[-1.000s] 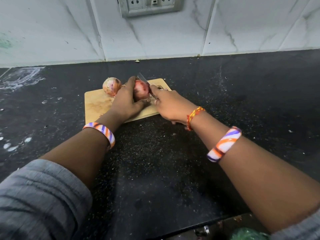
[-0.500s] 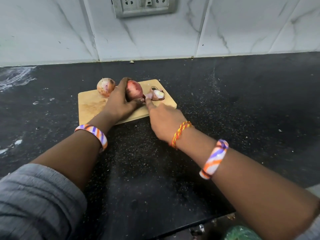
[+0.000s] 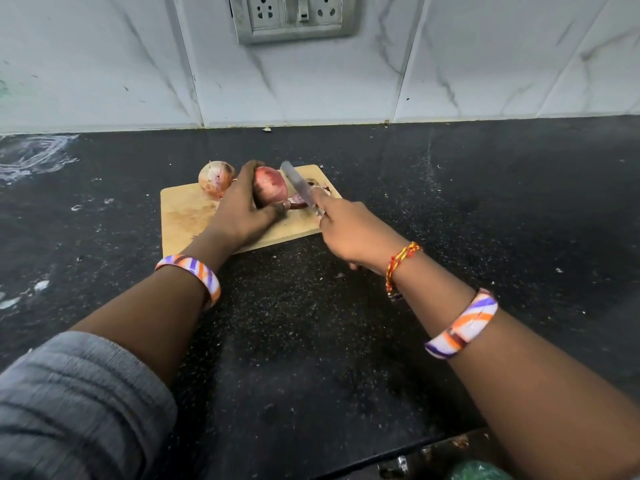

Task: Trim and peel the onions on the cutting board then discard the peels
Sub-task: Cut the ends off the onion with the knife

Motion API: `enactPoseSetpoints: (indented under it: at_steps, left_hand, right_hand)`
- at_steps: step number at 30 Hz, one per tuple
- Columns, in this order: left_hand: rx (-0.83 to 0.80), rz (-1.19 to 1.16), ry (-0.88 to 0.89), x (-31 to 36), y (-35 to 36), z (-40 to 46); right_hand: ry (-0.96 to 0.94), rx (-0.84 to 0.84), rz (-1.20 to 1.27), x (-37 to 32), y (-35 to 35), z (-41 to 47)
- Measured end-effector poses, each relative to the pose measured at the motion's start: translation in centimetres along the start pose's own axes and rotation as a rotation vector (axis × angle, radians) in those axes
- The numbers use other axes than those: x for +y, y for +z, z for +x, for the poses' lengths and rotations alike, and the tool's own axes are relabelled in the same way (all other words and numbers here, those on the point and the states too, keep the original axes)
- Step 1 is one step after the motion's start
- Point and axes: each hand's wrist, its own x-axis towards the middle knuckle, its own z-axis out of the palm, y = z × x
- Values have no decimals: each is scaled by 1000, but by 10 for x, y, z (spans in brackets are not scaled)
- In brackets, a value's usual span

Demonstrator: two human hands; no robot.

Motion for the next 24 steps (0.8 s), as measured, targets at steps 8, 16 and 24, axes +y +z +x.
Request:
enactPoseSetpoints:
  at_steps: [8, 16, 24]
  left_hand:
    - [12, -45, -13, -5, 2, 2]
    - [163, -250, -59, -8, -2, 3]
    - [155, -322, -134, -11, -3, 4]
  right_hand:
    - [13, -28, -158, -2, 26, -6]
    - [11, 9, -306, -16, 39, -13]
    - [5, 46, 49, -5, 8, -7]
